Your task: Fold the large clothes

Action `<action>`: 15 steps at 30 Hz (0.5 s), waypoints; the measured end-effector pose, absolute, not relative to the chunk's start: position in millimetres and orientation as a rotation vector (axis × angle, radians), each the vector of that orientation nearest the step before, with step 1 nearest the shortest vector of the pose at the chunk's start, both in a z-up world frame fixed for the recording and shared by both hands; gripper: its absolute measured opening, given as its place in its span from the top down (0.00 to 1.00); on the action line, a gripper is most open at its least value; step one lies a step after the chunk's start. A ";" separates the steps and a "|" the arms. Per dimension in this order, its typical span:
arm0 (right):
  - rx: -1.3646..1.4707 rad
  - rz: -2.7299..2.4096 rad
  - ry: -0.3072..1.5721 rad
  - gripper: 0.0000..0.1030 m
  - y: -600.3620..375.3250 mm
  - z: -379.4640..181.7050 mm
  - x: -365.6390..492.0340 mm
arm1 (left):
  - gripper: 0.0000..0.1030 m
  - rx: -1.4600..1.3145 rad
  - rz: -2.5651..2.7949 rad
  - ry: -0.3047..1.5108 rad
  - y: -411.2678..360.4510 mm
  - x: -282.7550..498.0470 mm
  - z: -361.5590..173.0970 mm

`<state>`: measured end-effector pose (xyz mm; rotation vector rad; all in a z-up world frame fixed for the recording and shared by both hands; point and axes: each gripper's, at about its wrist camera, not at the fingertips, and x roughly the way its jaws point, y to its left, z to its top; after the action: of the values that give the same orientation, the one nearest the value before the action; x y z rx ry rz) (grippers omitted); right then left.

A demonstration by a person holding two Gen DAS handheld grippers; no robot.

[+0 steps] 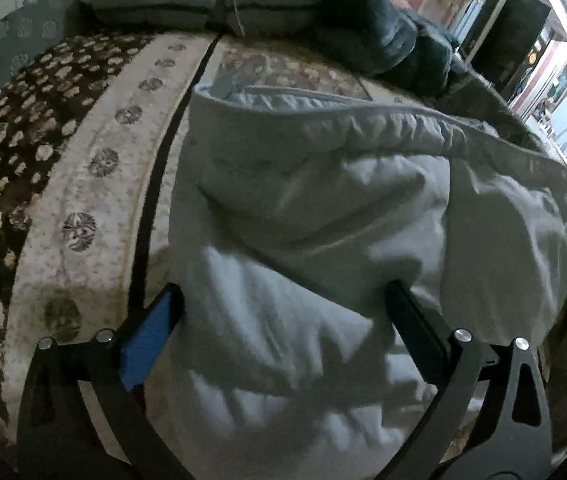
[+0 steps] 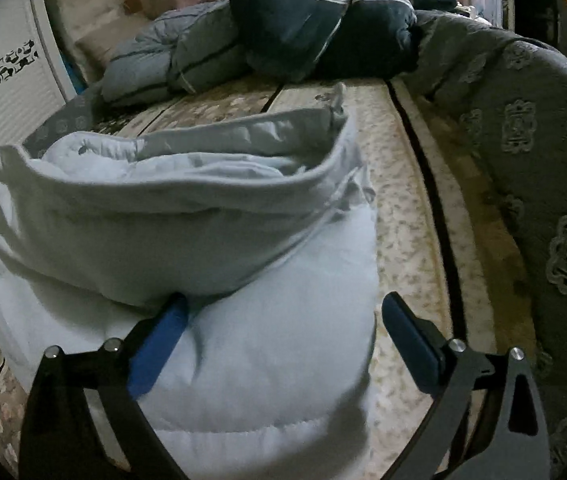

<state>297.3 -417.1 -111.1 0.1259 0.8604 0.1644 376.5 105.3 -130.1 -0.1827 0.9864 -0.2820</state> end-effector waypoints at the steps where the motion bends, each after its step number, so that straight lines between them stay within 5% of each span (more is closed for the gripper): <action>1: 0.134 0.174 0.859 0.07 -416.8 -113.6 297.8 | 0.04 -0.171 -0.277 0.991 103.4 377.9 -131.7; 9: 0.156 0.223 0.846 0.66 -409.7 -123.4 300.2 | 0.45 -0.114 -0.261 1.038 93.2 374.4 -131.9; 15: 0.029 0.139 0.763 0.87 -394.2 -93.2 284.3 | 0.72 -0.106 -0.211 0.995 93.4 365.7 -101.4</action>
<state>284.3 -394.2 -93.2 0.0287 0.7630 0.1387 365.7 93.4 -101.4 -0.1064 0.9954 -0.2112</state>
